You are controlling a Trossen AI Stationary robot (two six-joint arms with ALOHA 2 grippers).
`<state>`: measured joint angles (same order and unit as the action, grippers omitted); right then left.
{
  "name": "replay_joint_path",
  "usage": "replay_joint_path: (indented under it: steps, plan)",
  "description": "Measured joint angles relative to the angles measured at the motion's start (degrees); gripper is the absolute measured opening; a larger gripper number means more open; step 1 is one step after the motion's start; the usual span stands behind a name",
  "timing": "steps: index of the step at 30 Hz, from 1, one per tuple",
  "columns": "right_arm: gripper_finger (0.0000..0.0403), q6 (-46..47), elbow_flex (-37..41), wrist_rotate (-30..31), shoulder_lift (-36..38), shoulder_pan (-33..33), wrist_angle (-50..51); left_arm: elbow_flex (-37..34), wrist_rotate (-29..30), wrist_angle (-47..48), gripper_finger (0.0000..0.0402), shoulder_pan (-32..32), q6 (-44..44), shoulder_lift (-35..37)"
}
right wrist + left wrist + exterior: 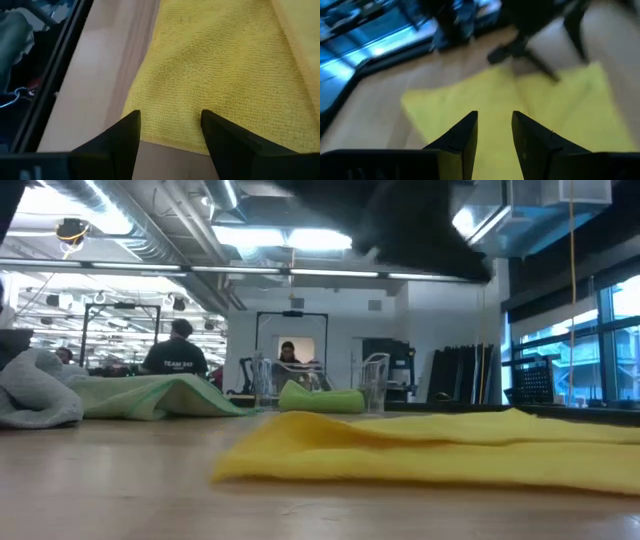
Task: Fold microfiber towels
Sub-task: Fold the yellow microfiber cloth
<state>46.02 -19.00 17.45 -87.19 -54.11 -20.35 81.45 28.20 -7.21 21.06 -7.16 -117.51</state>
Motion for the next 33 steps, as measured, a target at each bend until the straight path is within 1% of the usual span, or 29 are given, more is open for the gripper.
replay_joint_path:
  steps: [1,3,5,6,7,11,13,15,17,21,24,27,29,30,33]
  plan:
    - [0.0214,-0.15,0.02,0.55,0.14,-0.35,0.1,1.04,-3.58,-0.45,0.0114,-0.54,-0.31,0.0]
    - [0.0214,-1.3,0.15,1.5,0.94,-0.66,0.52,2.6,-12.7,-0.52,0.0114,-1.56,-0.3,-0.33]
    - [0.0214,-2.12,0.31,1.6,2.47,-0.65,1.31,3.25,-20.65,1.31,0.0114,-2.35,-0.03,-0.54]
    - [0.0214,-2.48,0.38,1.47,3.33,-0.64,1.83,3.56,-23.47,2.1,0.0114,-2.65,-0.02,-0.64]
    - [0.0214,-2.52,0.4,1.02,4.23,-0.63,2.27,3.93,-24.79,2.69,0.0114,-2.92,-0.03,-0.68]
    - [0.0214,-0.98,0.39,-1.13,9.22,-0.61,4.59,6.65,-22.47,3.96,0.0114,-3.84,-2.09,-1.05]
    - [0.0214,0.99,0.35,-1.64,11.81,-0.94,8.06,9.71,-21.71,3.83,0.0114,-4.07,-4.48,-2.7]
    - [0.0214,3.94,-0.06,-1.96,14.05,-1.66,12.87,13.29,-21.65,6.39,0.0114,-3.95,-6.65,-4.6]
    - [0.0214,6.43,-1.34,-3.32,15.89,-2.64,20.16,17.02,-21.64,8.92,0.0114,-4.05,-7.89,-6.64]
    - [0.0214,7.74,-6.65,-3.29,18.54,-3.65,34.9,22.41,-20.13,11.82,0.0114,-5.1,-8.24,-10.97]
    - [0.0214,8.1,-12.36,-1.4,20.17,-3.65,49.32,24.32,-19.85,12.52,0.0114,-6.54,-8.17,-13.86]
    - [0.0214,11.31,-18.44,0.44,21.43,-4.28,62.77,26.5,-20.2,12.32,0.0114,-7.7,-7.22,-15.88]
    - [0.0214,14.24,-21.91,0.41,21.58,-4.92,71.97,29.68,-21.68,11.63,0.0114,-8.22,-6.51,-18.07]
    - [0.0214,15.68,-23.45,0.43,21.56,-5.31,75.76,31.53,-22.42,13.39,0.0114,-8.42,-6.45,-19.14]
    - [0.0214,19.64,-26.37,0.54,21.6,-6.47,82.88,39.02,-23.03,18.05,0.0114,-8.43,-7.34,-23.88]
